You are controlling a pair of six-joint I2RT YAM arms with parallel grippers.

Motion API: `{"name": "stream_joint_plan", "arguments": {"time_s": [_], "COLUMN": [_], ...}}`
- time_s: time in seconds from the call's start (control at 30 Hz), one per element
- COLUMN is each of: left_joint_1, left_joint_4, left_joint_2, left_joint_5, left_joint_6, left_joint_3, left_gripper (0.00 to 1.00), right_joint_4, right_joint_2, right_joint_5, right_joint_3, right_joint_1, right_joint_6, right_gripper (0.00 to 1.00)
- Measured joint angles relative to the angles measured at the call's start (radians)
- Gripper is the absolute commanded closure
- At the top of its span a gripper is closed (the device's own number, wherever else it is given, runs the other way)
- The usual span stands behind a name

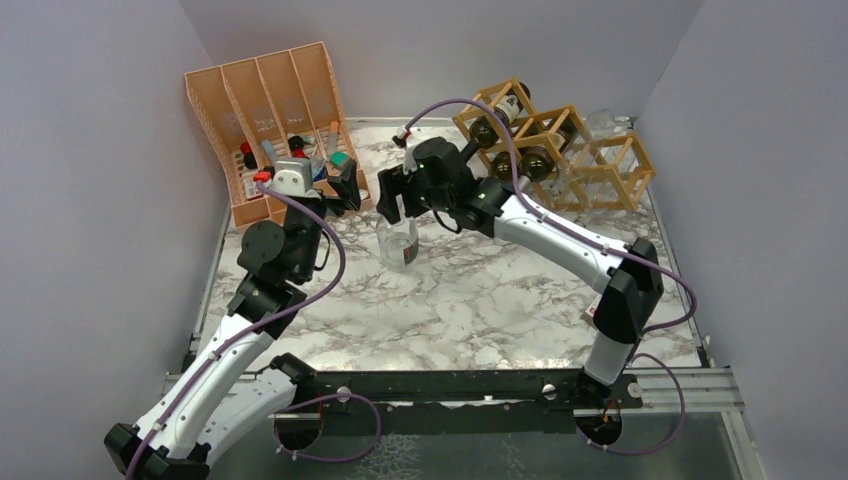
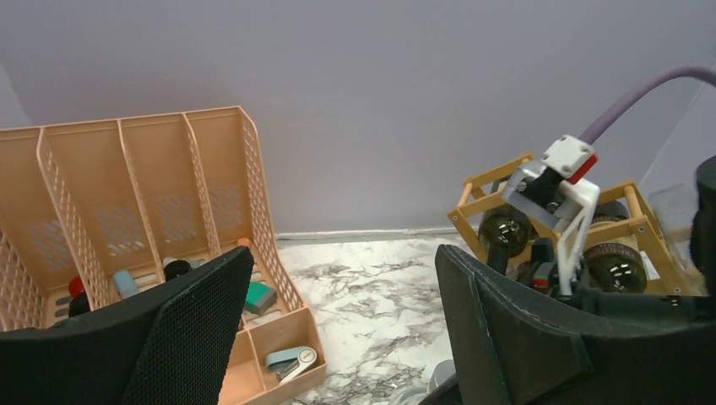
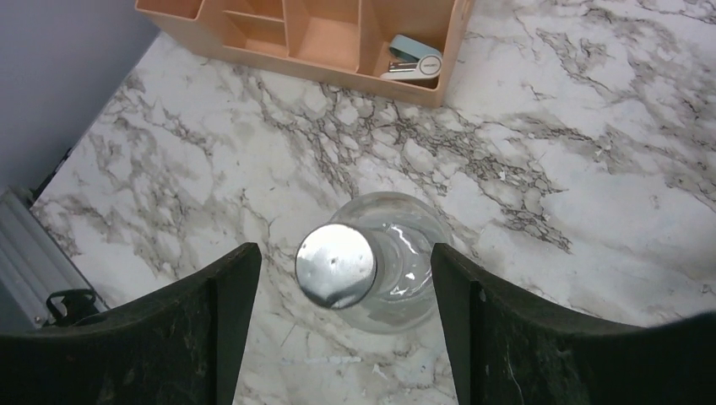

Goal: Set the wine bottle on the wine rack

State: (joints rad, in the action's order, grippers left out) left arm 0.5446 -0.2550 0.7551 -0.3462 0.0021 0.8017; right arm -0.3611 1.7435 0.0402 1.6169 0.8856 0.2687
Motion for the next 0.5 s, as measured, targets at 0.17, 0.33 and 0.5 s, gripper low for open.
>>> {"name": "stream_joint_plan", "arguments": {"time_s": [0.17, 0.33, 0.5], "left_joint_1": [0.000, 0.000, 0.000], "left_joint_4": [0.000, 0.002, 0.004], "left_joint_2": [-0.002, 0.001, 0.022], "left_joint_5": [-0.029, -0.034, -0.033], "left_joint_6": [-0.001, -0.002, -0.007], "left_joint_3": [0.000, 0.000, 0.000], "left_gripper": [0.14, 0.13, 0.13], "right_joint_4": [-0.001, 0.009, 0.119], "right_joint_2": [0.076, 0.085, 0.033], "right_joint_5": [0.019, 0.047, 0.114], "right_joint_3": [0.048, 0.043, -0.059], "right_joint_1": [0.007, 0.014, 0.015], "right_joint_6": [0.003, 0.001, -0.004], "right_gripper": [0.42, 0.77, 0.91]}}
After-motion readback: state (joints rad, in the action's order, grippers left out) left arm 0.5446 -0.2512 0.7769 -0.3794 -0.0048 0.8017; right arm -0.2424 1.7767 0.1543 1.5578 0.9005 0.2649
